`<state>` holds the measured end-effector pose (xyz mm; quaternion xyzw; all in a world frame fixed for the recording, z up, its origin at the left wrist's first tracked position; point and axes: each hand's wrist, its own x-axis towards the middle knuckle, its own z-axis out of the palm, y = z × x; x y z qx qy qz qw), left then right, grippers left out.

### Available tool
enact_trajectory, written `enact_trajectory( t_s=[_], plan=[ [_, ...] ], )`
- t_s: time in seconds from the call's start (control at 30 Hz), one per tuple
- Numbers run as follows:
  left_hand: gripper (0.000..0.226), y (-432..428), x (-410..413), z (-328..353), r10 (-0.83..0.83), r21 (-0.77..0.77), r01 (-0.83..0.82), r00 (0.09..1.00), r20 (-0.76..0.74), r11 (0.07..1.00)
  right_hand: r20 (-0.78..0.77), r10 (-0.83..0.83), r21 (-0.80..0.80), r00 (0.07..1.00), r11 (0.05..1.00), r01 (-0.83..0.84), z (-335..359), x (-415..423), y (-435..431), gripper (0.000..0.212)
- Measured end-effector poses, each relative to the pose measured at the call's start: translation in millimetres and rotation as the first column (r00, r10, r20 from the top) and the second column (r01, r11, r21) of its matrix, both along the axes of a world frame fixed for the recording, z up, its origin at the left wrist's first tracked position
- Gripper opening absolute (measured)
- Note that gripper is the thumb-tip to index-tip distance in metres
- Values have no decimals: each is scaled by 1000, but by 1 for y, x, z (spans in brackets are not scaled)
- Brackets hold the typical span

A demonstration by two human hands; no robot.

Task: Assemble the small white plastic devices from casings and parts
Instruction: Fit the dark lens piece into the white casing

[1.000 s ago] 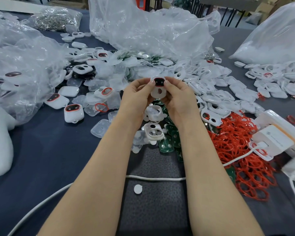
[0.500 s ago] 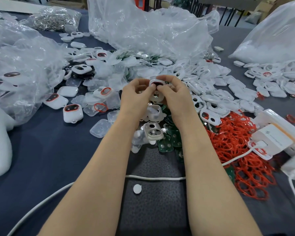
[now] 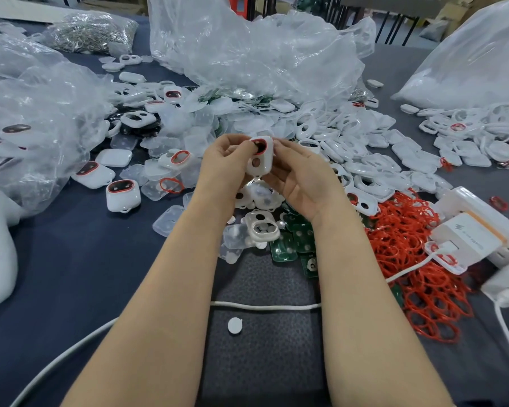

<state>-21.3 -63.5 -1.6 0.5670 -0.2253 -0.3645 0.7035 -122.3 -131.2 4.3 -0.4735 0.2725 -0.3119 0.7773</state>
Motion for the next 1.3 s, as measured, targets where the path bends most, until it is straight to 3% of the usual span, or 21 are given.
enact_trajectory(
  t_s=[0.1, 0.17, 0.23, 0.37, 0.43, 0.63, 0.77, 0.93, 1.1, 1.3],
  plan=[
    [9, 0, -2, 3, -69, -123, 51, 986, -151, 991, -1, -44, 46, 999, 998, 44, -1, -2, -1, 12],
    [9, -1, -2, 2, -54, -127, 30, 980, -189, 991, 7, -87, 35, 996, 996, 86, -1, -3, -3, 17],
    [12, -2, -1, 1, -17, -104, -8, 973, -231, 995, 10, -157, -30, 987, 987, 158, -1, -2, -5, 23],
    [14, -4, 0, 1, 8, -99, -36, 961, -276, 994, -107, -367, -317, 924, 893, 319, -4, 1, -5, 20],
    [12, -5, -2, 2, -16, -142, -27, 956, -293, 989, -118, -411, -289, 904, 885, 365, -4, 2, -5, 17],
    [12, -3, -7, 4, -88, -233, 7, 937, -338, 972, 65, -306, 59, 950, 951, 302, 0, 2, -5, 11],
    [13, -3, -7, 3, -105, -219, 25, 926, -362, 975, 86, -222, 144, 971, 967, 208, 0, 3, -4, 8],
    [12, -4, -7, 4, -99, -229, 7, 914, -393, 973, 23, -187, 124, 982, 975, 183, 0, 2, -3, 9],
    [13, -5, -8, 1, -21, -221, -42, 961, -274, 974, 2, -132, -60, 991, 989, 132, 2, 2, 3, 10],
    [7, -5, -7, 1, -72, -231, -2, 948, -311, 973, 13, -219, -77, 976, 973, 219, 1, 6, 3, 4]
  ],
)
